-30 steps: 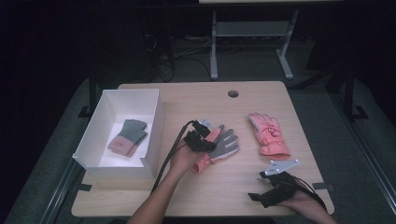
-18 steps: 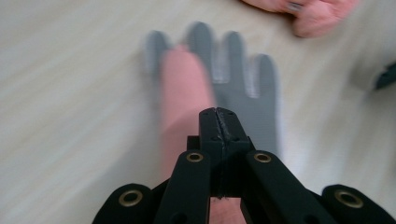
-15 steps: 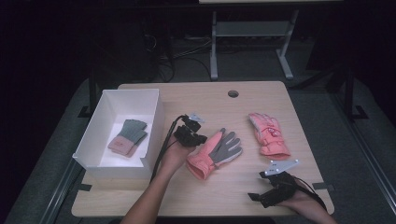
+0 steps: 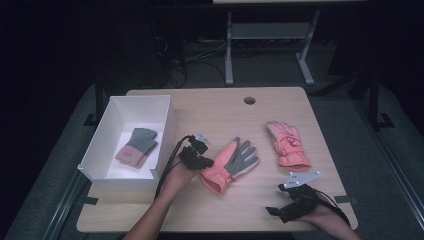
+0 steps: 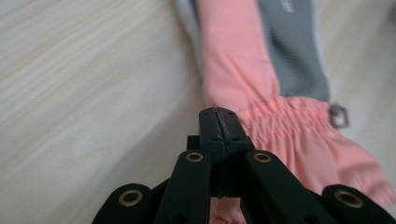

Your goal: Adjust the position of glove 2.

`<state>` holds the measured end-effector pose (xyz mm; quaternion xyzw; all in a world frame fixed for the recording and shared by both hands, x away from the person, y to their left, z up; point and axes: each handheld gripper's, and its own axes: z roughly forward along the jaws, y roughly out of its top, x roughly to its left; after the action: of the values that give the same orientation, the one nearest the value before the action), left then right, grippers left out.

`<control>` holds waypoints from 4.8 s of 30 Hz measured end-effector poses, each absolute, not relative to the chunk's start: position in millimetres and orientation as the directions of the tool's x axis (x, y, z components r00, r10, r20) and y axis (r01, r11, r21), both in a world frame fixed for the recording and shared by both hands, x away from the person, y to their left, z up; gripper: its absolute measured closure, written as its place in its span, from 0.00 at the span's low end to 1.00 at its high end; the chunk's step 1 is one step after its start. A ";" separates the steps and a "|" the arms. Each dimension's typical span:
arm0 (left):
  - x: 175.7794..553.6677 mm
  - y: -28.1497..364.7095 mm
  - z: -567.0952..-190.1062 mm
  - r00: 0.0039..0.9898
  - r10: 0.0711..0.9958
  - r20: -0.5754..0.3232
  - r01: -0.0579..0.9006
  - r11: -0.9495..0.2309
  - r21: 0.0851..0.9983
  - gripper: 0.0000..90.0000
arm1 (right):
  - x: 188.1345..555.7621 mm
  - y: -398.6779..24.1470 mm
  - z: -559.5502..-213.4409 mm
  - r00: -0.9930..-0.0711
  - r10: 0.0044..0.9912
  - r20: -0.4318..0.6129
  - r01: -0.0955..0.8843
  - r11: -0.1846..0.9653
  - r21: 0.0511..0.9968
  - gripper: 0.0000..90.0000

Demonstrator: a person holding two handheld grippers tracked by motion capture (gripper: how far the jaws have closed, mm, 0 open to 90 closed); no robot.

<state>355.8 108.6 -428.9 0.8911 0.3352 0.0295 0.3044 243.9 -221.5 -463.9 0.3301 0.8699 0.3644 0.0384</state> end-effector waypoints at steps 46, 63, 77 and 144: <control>305.5 81.6 -433.7 0.903 0.392 -0.177 0.408 -0.650 0.642 0.42 | 232.9 -248.4 -446.5 -0.654 0.743 0.144 0.625 0.423 0.656 0.26; 289.1 116.9 -443.6 0.878 0.462 -0.126 0.423 -0.625 0.657 0.17 | 284.7 -245.4 -413.5 -0.613 0.777 0.146 0.622 0.360 0.696 0.39; 287.8 129.3 -447.9 0.859 0.495 -0.130 0.447 -0.603 0.661 0.17 | 350.2 -264.5 -404.8 -0.487 0.863 0.137 0.658 0.260 0.706 0.54; 287.6 129.8 -455.1 0.851 0.504 -0.144 0.467 -0.605 0.645 0.17 | 353.6 -182.8 -367.2 -0.827 0.517 0.219 0.499 0.498 0.710 0.98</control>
<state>287.6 129.8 -455.1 0.8953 0.2713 0.0263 0.3523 353.6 -182.8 -367.2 0.2935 0.8652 0.4063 0.0111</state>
